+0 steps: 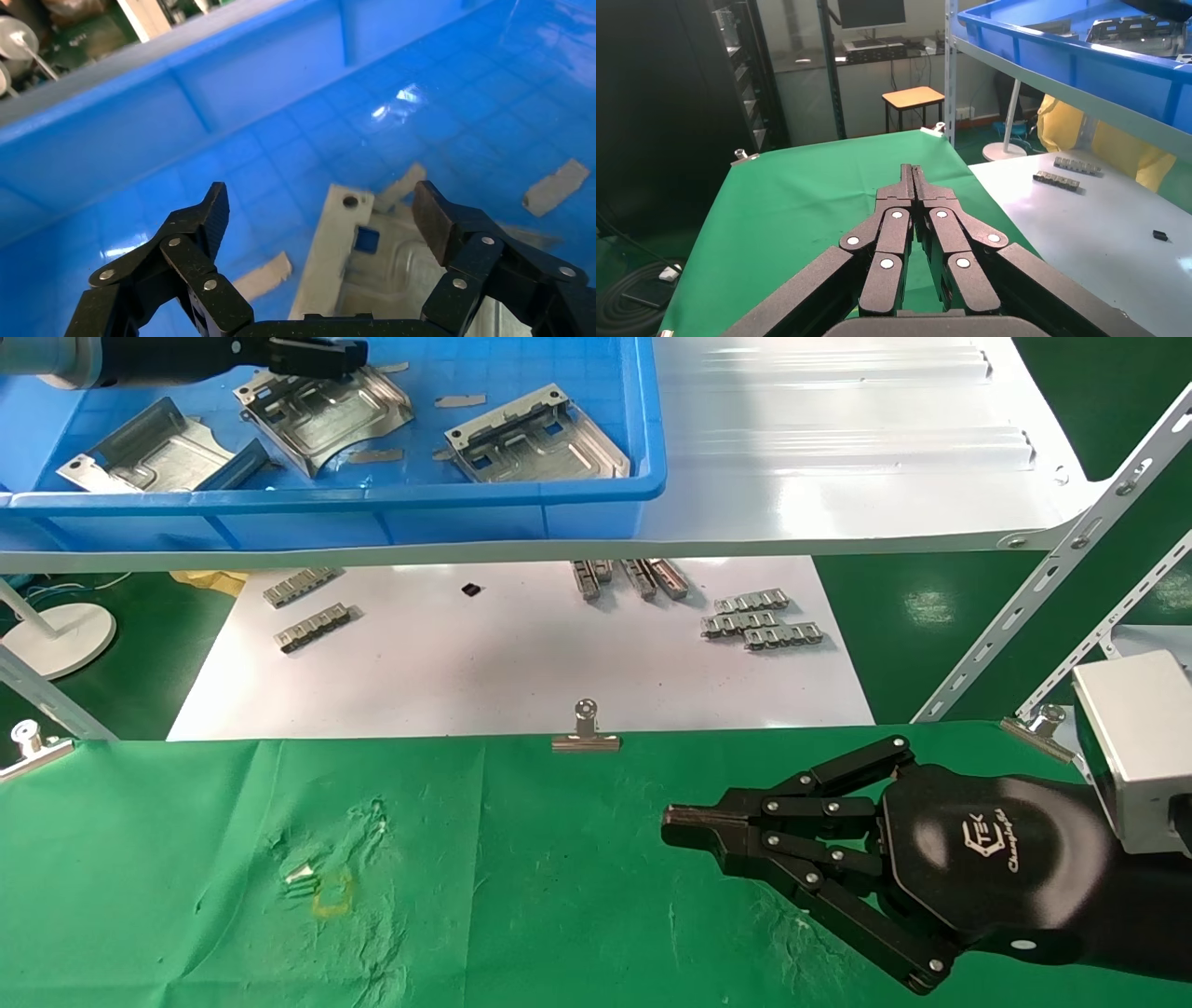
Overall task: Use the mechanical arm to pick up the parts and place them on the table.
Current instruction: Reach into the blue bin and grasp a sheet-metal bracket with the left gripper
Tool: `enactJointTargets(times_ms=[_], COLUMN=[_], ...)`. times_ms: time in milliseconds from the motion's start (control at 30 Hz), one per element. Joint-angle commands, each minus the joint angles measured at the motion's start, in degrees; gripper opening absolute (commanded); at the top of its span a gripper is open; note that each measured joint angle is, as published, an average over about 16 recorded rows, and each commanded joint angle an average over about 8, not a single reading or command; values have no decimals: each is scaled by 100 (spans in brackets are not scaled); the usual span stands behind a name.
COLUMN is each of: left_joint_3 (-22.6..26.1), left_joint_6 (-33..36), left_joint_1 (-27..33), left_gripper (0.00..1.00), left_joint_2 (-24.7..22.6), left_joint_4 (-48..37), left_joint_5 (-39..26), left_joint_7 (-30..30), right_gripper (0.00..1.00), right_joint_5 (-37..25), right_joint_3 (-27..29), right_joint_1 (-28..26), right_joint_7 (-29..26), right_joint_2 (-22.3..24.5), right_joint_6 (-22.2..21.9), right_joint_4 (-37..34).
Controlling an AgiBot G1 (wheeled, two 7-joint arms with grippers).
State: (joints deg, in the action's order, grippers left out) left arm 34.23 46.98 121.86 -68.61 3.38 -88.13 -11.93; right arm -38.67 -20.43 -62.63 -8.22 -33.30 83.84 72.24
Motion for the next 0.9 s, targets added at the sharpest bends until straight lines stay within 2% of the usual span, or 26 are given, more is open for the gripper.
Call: enactJointTargets(times_ms=[33, 900], left_joint_3=[33, 194], left_joint_6=[22, 304], left_joint_1=[53, 201], left_gripper=[0, 0], left_joint_2=[-36, 114], left_joint_4=[-145, -311], left_joint_5=[-47, -276], left_joint_7=[-48, 98], right_gripper=[100, 100], right_joint_5=[0, 1], right_joint_3=[0, -1], right_joint_1=[0, 0], right_joint_7=[0, 1], right_joint_2=[0, 1], right_joint_6=[0, -1], right_joint_4=[0, 0])
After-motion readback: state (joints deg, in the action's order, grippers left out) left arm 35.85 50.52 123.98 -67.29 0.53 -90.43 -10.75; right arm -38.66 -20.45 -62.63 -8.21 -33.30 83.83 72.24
